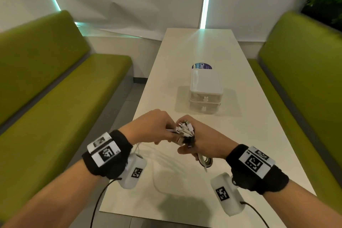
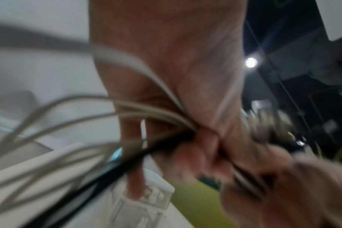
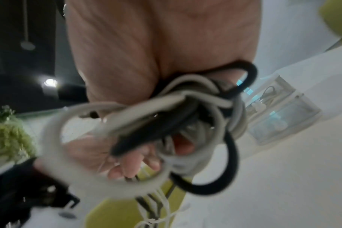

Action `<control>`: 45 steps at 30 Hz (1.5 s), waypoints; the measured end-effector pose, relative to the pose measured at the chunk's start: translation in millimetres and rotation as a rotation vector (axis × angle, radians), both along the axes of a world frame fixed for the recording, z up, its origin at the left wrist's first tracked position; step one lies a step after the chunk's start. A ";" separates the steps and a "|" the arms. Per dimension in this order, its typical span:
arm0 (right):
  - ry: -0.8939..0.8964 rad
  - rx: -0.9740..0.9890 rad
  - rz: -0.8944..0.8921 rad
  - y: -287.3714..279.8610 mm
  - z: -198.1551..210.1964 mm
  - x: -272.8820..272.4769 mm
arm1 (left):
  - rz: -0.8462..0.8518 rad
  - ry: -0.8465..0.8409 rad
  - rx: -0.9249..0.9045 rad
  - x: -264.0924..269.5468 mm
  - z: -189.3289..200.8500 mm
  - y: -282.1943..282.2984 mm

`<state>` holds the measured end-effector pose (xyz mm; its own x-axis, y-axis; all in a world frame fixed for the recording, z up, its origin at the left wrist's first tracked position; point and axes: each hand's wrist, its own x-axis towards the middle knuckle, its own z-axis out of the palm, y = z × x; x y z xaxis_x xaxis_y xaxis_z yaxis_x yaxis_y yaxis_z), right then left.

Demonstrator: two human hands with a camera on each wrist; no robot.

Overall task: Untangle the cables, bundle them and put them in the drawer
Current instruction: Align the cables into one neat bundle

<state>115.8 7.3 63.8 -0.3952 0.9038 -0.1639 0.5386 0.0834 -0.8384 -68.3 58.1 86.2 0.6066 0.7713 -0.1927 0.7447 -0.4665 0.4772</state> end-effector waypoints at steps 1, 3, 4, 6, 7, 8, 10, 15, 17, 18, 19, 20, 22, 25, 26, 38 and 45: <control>-0.051 0.038 -0.019 0.9 -1.4 2.0 | -0.018 -0.018 -0.093 -4.2 0.5 -0.5; -0.143 0.103 -0.067 3.4 -1.9 5.7 | -0.049 -0.064 -0.175 -8.5 -0.7 -4.0; -0.188 0.115 -0.073 4.7 -2.0 5.8 | -0.056 -0.087 -0.162 -8.4 -3.0 -5.7; -0.198 0.080 -0.073 7.3 -3.9 5.6 | -0.059 -0.147 -0.095 -5.5 -9.1 -6.9; -0.198 0.068 -0.074 8.1 -6.3 6.3 | -0.057 -0.186 -0.078 -4.4 -13.2 -7.5; -0.201 0.073 -0.072 9.7 -8.8 6.4 | -0.055 -0.225 -0.074 -3.7 -16.5 -8.6; -0.166 0.076 -0.063 10.5 -12.1 4.9 | -0.052 -0.284 -0.065 -4.2 -23.3 -10.1; 0.044 -0.062 -0.064 6.5 -7.5 1.2 | -0.031 -0.322 0.037 -6.3 -33.9 -11.6; -0.019 -0.030 -0.081 6.2 -10.2 0.6 | -0.026 -0.273 0.085 -6.2 -35.6 -13.0; -0.062 0.006 -0.096 7.1 -12.2 -0.6 | -0.026 -0.251 0.106 -5.5 -36.1 -14.7; -0.095 0.038 -0.115 8.6 -15.2 -1.4 | -0.027 -0.241 0.114 -4.7 -37.4 -15.7; -0.122 0.063 -0.133 10.2 -18.2 -1.6 | -0.033 -0.251 0.102 -4.5 -38.1 -16.9; -0.151 0.079 -0.163 13.6 -20.4 -0.1 | -0.041 -0.319 0.007 -7.3 -38.4 -17.5; -0.130 0.067 -0.220 15.8 -13.5 8.9 | -0.003 -0.327 -0.143 -15.4 -32.5 -14.4; -0.095 0.061 -0.255 16.6 -8.9 11.5 | 0.015 -0.303 -0.158 -17.3 -29.5 -12.8; 0.243 0.240 -0.540 17.4 -3.2 9.0 | 0.355 -0.755 -0.204 9.5 -31.1 -20.6; 0.303 0.353 -0.554 3.3 1.9 -7.4 | 0.279 -0.746 0.119 38.7 -50.3 -46.1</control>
